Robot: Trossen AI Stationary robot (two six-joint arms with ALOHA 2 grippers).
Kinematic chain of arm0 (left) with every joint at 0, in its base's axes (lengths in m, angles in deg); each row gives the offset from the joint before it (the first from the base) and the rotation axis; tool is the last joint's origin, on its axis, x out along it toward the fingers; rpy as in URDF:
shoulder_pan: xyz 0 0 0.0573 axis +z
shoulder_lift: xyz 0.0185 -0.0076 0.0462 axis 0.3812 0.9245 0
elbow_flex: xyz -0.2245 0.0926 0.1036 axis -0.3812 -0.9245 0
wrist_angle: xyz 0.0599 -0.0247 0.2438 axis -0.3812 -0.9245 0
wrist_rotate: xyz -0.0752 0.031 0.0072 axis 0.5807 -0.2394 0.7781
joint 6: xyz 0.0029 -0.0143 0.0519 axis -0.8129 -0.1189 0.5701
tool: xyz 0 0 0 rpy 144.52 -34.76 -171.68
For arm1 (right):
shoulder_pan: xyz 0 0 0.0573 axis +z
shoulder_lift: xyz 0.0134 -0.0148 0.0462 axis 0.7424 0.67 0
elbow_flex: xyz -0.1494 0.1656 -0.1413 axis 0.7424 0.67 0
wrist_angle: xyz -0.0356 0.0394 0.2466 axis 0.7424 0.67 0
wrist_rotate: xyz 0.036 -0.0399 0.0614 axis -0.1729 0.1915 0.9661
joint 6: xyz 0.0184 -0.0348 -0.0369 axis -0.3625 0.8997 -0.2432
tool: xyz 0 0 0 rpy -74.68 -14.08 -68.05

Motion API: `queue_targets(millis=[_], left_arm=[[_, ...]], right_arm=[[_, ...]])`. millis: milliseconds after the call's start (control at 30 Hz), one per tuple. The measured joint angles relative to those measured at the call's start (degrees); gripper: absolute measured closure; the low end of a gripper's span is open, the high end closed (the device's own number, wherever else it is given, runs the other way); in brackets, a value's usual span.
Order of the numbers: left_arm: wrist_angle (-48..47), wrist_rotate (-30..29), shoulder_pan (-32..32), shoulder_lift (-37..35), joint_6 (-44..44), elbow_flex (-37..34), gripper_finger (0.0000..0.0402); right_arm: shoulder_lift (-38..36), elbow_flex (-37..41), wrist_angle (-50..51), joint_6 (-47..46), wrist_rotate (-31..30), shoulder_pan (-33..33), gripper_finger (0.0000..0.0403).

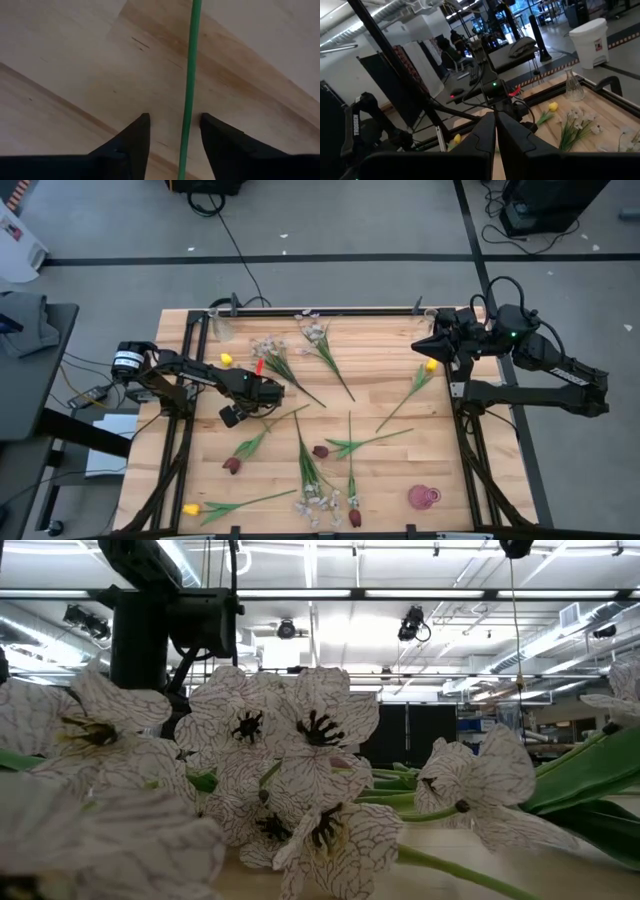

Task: Sort flowers into vase by color
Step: Put the top left yellow flower into the left transparent vase

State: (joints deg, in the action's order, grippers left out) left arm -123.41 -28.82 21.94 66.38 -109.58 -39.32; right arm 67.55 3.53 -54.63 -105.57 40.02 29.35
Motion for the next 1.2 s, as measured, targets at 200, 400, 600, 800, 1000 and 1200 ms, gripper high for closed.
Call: queue_targets(millis=[200,400,600,800,1000,1200], left_arm=[[0.18,1.19,0.02,0.02,0.10,0.00,0.0263],[0.17,1.99,0.02,0.13,0.69,0.47,0.0301],[0.72,2.43,0.02,0.17,2.06,0.79,0.0346],[1.11,2.80,-0.02,0.22,4.87,1.88,0.0392],[0.69,3.49,-0.01,0.22,9.83,3.76,0.0394],[0.72,5.68,-0.72,0.20,23.71,12.10,0.0394]], right_arm=[[0.00,0.00,0.01,0.17,-0.07,0.00,0.0373],[0.00,0.00,0.01,0.42,-0.07,0.00,0.0373],[0.02,0.00,0.01,0.48,-0.07,0.00,0.0373],[0.00,0.00,-0.03,0.50,-0.07,0.00,0.0373],[0.02,0.00,-0.04,0.86,-0.07,0.00,0.0373],[0.02,0.00,-0.03,1.99,-0.41,0.00,0.0373]])
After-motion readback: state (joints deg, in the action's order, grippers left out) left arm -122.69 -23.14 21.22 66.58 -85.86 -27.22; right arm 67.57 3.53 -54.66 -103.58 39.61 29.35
